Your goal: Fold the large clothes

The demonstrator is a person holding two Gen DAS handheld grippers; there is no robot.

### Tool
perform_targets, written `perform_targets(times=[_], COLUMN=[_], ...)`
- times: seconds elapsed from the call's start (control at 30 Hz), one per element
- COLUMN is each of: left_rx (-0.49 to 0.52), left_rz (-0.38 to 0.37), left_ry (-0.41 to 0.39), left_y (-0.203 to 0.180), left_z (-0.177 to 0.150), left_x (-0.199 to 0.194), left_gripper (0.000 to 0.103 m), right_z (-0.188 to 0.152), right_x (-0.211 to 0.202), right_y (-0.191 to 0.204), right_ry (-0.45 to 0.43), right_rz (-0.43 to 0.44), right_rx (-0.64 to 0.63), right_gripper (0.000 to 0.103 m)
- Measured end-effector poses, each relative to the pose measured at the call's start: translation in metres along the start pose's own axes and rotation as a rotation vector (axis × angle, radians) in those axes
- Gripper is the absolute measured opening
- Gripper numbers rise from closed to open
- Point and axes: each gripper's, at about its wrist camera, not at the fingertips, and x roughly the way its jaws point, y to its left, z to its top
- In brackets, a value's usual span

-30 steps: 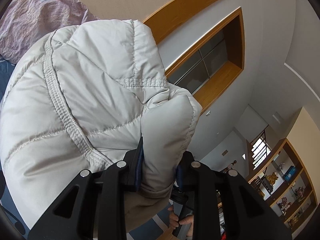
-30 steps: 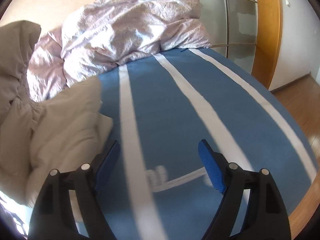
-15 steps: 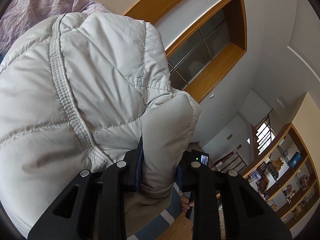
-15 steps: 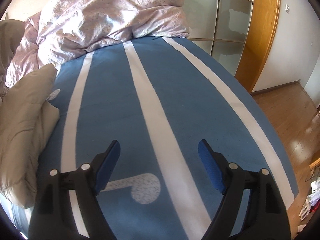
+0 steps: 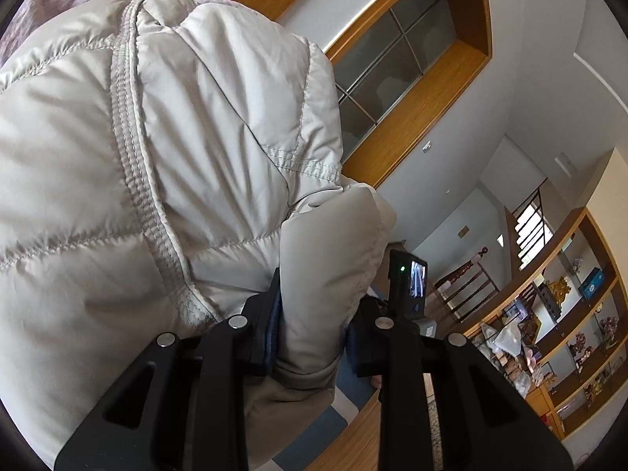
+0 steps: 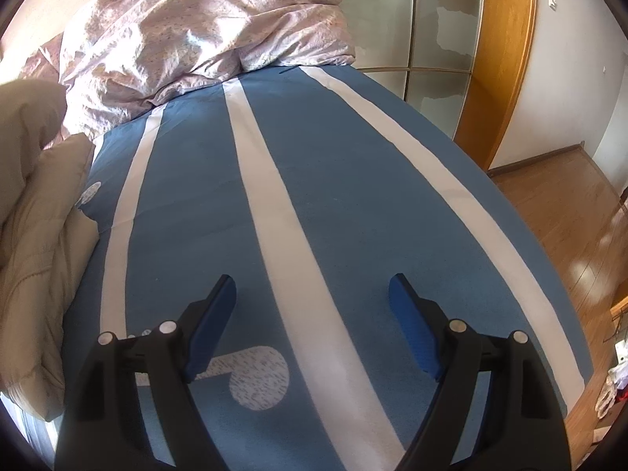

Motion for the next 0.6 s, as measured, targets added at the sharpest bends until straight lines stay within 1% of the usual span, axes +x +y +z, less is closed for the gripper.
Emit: perform_targets(times=[0.2,0.6], left_rx=[0.045,0.118], left_rz=[0.042,0.101], left_ry=[0.039,0.099], left_y=[-0.002,-0.005], left_z=[0.002,-0.008], left_x=[0.005,0.018], left_gripper=[0.026,0.026], right_z=[-0.001,0.000], right_x=[0.001,0.003], right_y=[-0.003,-0.002], right_ry=[-0.003,-0.011], right_rz=[-0.011,-0.036], right_rx=[0.006,-0.009], right_gripper=[0.080,0.081])
